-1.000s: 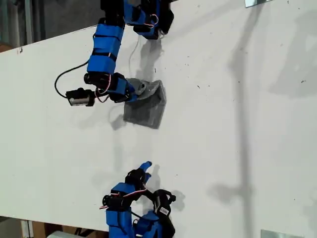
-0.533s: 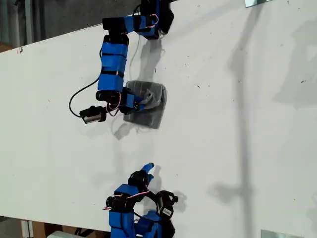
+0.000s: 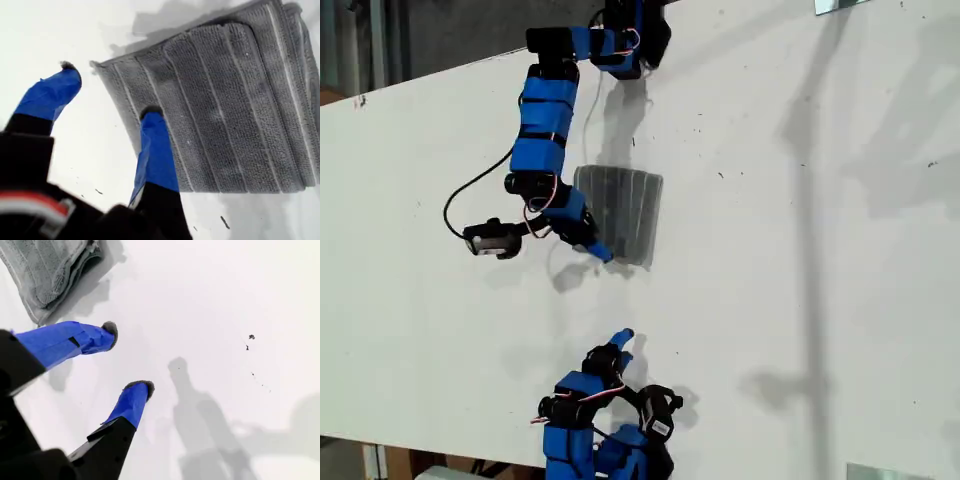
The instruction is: Grasp corners of a square towel and fold twice.
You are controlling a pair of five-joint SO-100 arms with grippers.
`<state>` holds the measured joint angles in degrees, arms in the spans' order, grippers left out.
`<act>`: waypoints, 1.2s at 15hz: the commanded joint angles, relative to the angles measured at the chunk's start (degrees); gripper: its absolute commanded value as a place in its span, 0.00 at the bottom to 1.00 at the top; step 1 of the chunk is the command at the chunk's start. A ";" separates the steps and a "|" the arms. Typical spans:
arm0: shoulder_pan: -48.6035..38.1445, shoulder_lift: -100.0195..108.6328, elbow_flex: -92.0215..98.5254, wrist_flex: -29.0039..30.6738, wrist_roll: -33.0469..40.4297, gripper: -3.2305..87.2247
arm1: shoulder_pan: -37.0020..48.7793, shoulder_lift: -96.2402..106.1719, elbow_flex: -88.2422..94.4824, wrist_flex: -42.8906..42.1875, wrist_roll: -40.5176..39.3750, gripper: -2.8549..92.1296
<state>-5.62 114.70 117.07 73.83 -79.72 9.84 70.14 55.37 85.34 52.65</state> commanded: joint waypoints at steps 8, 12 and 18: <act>-3.69 6.42 12.92 -3.08 -3.96 0.25 | -3.78 70.05 70.05 -8.88 24.35 0.37; -4.22 38.58 36.91 -8.44 -11.69 0.25 | -16.00 90.18 93.34 -15.56 41.66 0.47; -2.20 84.29 53.88 7.82 -16.26 0.24 | -22.76 118.13 105.03 -12.22 47.20 0.55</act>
<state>-8.70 196.17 170.51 79.98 -94.75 -12.48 186.59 160.66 72.77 99.58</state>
